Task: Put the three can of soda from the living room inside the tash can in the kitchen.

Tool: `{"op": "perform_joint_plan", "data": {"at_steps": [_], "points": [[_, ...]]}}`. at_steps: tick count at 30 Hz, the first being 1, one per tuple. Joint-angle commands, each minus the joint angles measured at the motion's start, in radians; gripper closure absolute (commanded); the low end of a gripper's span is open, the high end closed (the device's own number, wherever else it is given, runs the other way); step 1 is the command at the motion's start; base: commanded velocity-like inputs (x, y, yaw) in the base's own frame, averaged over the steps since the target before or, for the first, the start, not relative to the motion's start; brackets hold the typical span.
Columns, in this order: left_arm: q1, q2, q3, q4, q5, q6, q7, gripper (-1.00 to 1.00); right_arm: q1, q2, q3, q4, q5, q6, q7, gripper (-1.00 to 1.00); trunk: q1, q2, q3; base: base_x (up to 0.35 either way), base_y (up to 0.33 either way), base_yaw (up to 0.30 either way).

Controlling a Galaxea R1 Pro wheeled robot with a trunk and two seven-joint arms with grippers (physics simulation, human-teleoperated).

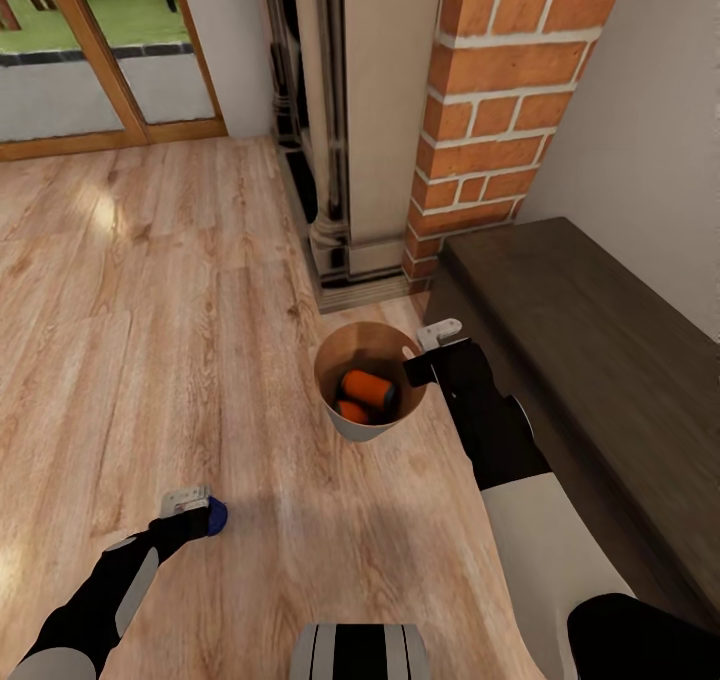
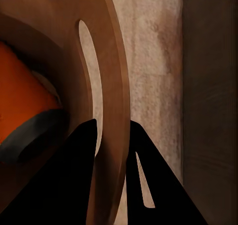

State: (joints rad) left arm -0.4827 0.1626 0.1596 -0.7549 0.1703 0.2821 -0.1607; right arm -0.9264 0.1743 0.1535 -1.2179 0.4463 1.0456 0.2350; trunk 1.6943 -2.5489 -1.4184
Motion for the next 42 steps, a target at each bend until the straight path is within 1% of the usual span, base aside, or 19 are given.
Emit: {"op": "perform_joint_plan", "data": {"at_steps": [1, 18, 26, 28, 29, 32, 33, 34, 37, 39, 40, 41, 42], "points": [[0.0, 0.0, 0.0, 0.0, -0.001, 0.0, 0.0, 1.0, 0.0, 0.0, 0.0, 0.0, -0.018, 0.002, 0.006, 1.0, 0.0, 0.0, 0.004, 0.0, 0.0, 0.0], [0.0, 0.0, 0.0, -0.001, -0.001, -0.001, -0.001, 1.0, 0.002, 0.0, 0.0, 0.005, -0.018, 0.002, 0.007, 1.0, -0.008, 0.004, 0.07, 0.0, 0.0, 0.0], [-0.001, 0.002, 0.0, -0.025, 0.008, 0.005, -0.005, 1.0, 0.005, 0.0, 0.0, 0.017, -0.019, 0.002, 0.008, 1.0, -0.012, 0.006, 0.101, 0.0, 0.0, 0.0], [0.0, 0.002, 0.0, -0.053, 0.01, 0.01, -0.008, 1.0, 0.005, 0.0, 0.0, 0.023, -0.019, 0.002, 0.009, 1.0, -0.013, 0.007, 0.108, 0.0, 0.0, 0.0], [0.002, 0.002, 0.001, -0.088, 0.011, 0.014, -0.014, 1.0, 0.006, 0.0, 0.0, 0.026, -0.02, 0.002, 0.009, 1.0, -0.013, 0.007, 0.112, 0.0, 0.0, 0.0], [0.005, 0.002, 0.002, -0.13, 0.012, 0.027, -0.018, 1.0, 0.009, 0.0, 0.001, 0.031, -0.02, 0.002, 0.009, 1.0, -0.014, 0.007, 0.124, 0.0, 0.0, 0.0], [0.007, 0.002, 0.003, -0.168, 0.013, 0.041, -0.025, 1.0, 0.011, 0.0, 0.004, 0.034, -0.02, 0.002, 0.01, 1.0, -0.015, 0.008, 0.128, 0.0, 0.0, 0.0], [0.008, 0.002, 0.004, -0.181, 0.013, 0.045, -0.029, 1.0, 0.012, 0.0, 0.006, 0.034, -0.02, 0.002, 0.011, 1.0, -0.015, 0.008, 0.132, 0.0, 0.0, 0.0], [0.021, 0.002, 0.005, -0.268, 0.014, 0.074, -0.059, 1.0, 0.033, 0.0, 0.018, 0.036, -0.02, 0.002, 0.011, 1.0, -0.017, 0.009, 0.143, 0.0, 0.0, 0.0], [0.029, 0.002, 0.006, -0.303, 0.014, 0.085, -0.064, 1.0, 0.04, 0.0, 0.023, 0.038, -0.02, 0.002, 0.01, 1.0, -0.018, 0.009, 0.151, 0.0, 0.0, 0.0], [0.045, 0.002, 0.006, -0.352, 0.014, 0.098, -0.066, 1.0, 0.046, 0.0, 0.026, 0.045, -0.021, 0.002, 0.009, 1.0, -0.018, 0.009, 0.155, 0.0, 0.0, 0.0], [0.08, 0.002, 0.008, -0.418, 0.018, 0.118, -0.067, 1.0, 0.051, 0.0, 0.027, 0.052, -0.021, 0.002, 0.009, 1.0, -0.018, 0.01, 0.159, 0.0, 0.0, 0.0], [0.092, 0.002, 0.008, -0.442, 0.023, 0.126, -0.067, 1.0, 0.052, 0.0, 0.027, 0.054, -0.021, 0.002, 0.01, 1.0, -0.019, 0.01, 0.163, 0.0, 0.0, 0.0]]}}
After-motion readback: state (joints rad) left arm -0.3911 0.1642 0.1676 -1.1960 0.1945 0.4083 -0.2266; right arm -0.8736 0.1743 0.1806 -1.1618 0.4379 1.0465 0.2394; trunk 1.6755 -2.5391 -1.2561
